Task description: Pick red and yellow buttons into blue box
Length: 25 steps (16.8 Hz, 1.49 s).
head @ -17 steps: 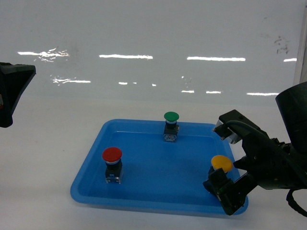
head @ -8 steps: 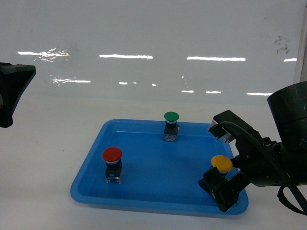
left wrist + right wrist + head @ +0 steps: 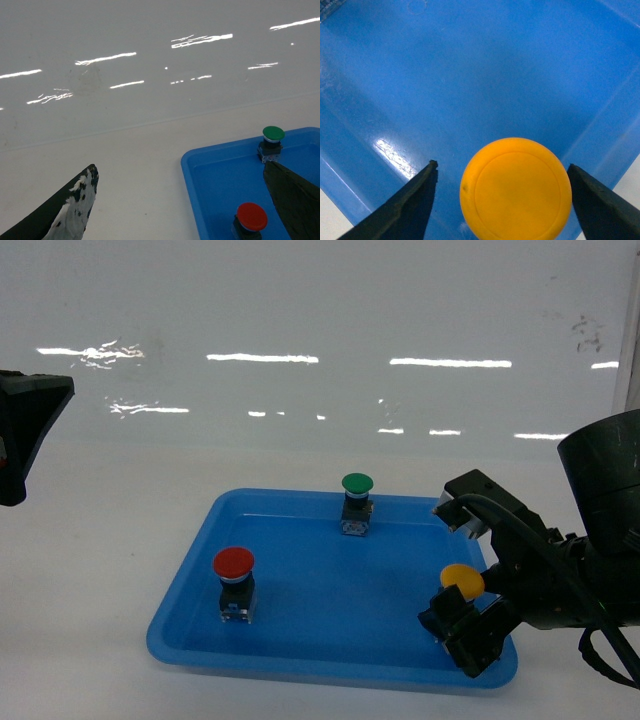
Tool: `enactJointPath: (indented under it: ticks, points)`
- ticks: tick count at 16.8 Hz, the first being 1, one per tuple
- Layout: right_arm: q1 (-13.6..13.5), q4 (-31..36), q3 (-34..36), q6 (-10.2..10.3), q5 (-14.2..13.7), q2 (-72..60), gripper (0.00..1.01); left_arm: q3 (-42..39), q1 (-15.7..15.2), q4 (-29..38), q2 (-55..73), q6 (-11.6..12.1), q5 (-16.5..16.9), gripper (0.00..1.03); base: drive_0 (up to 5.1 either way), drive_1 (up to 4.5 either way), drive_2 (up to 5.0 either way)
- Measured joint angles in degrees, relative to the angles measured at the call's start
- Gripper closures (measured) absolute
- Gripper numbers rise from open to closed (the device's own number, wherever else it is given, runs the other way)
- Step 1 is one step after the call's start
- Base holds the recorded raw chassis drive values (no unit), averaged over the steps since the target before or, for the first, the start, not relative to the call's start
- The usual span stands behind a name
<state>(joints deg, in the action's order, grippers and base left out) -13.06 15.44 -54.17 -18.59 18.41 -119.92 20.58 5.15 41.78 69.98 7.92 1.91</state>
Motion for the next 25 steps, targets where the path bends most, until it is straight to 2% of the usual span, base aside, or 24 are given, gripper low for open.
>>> enactJointPath:
  ticks: [5, 6, 16, 20, 22, 25]
  points:
    - [0.0, 0.02, 0.0, -0.15, 0.0, 0.0, 0.68, 0.0, 0.0, 0.0, 0.0, 0.0, 0.0, 0.05, 0.0, 0.0, 0.0]
    - [0.0, 0.04, -0.02, -0.15, 0.04, 0.02, 0.72, 0.0, 0.0, 0.0, 0.0, 0.0, 0.0, 0.05, 0.0, 0.0, 0.0]
    - [0.0, 1.18, 0.33, -0.35, -0.57, 0.55, 0.73, 0.0, 0.0, 0.0, 0.0, 0.0, 0.02, 0.05, 0.0, 0.0, 0.0]
    - [0.83, 1.6, 2.01, -0.31, -1.51, 8.5, 0.73, 0.0, 0.0, 0.02, 0.0, 0.0, 0.0, 0.05, 0.0, 0.0, 0.0]
    - [1.2, 2.08, 3.85, 0.76, -2.05, 12.96, 0.73, 0.0, 0.0, 0.04, 0.0, 0.0, 0.0, 0.05, 0.0, 0.0, 0.0]
    - [1.88, 1.7, 8.85, 4.07, -2.82, 21.75, 0.73, 0.0, 0.0, 0.02, 0.0, 0.0, 0.0, 0.05, 0.0, 0.0, 0.0]
